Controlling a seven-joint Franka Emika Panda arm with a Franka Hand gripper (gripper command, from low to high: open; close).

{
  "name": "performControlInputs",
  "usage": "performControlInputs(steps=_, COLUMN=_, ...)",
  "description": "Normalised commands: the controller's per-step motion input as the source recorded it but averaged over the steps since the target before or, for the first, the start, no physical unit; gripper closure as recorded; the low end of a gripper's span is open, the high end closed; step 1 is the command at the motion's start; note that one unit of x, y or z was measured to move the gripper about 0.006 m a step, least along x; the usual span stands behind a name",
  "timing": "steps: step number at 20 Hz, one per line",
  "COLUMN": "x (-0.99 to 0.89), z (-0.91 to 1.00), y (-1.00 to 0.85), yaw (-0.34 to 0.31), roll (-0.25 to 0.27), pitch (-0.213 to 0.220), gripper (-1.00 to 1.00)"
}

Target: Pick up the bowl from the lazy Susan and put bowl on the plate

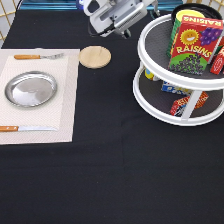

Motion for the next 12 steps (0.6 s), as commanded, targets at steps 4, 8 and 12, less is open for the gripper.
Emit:
performControlInputs(steps=4, x=-0.43, z=-0.68, y=0.16, yaw=-0.058, roll=-0.124, pitch=-0.024, gripper=-1.0)
performControlInputs(steps=8, x=-0.4, z=-0.56, y=0.05, yaw=-0.035, roll=-0.177, pitch=-0.062, gripper=-1.0)
performControlInputs(steps=12, x=0.06, z=-0.14, y=-0.06, yaw=-0.002, roll=-0.134, pitch=-0.006, gripper=-1.0)
